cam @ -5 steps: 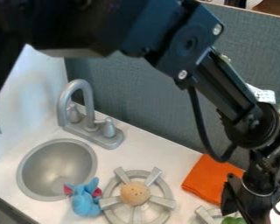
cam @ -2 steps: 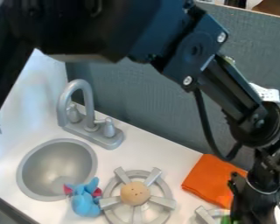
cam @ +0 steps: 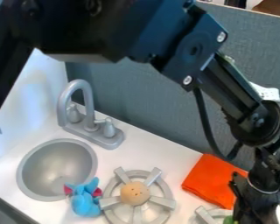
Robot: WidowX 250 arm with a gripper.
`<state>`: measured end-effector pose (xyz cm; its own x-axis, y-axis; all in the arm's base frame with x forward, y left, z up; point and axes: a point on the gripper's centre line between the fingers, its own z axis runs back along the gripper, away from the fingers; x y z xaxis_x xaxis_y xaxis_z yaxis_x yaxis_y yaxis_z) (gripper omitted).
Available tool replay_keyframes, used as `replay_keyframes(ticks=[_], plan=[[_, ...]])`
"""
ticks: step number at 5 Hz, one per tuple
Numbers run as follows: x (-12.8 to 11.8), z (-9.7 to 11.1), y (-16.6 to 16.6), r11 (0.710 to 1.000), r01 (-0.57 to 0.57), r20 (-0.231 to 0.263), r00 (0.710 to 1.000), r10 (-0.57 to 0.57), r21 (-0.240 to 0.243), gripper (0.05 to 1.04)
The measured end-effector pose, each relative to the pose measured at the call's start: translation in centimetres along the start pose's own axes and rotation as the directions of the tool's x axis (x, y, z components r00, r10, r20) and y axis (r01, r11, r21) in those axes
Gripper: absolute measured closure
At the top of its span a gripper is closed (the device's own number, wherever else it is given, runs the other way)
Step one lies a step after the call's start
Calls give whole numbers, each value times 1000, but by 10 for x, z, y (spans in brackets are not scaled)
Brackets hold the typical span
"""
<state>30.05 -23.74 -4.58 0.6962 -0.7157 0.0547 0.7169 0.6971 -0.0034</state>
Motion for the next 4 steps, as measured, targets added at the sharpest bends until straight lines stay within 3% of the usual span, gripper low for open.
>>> replay_keyframes(ticks=[1,3,4], plan=[[2,26,0,1000,-4,69,998,3,4,972],[-36,64,-2,999,-50,112,993,47,19,972],[-62,56,10,992,-118,31,993,116,48,972]])
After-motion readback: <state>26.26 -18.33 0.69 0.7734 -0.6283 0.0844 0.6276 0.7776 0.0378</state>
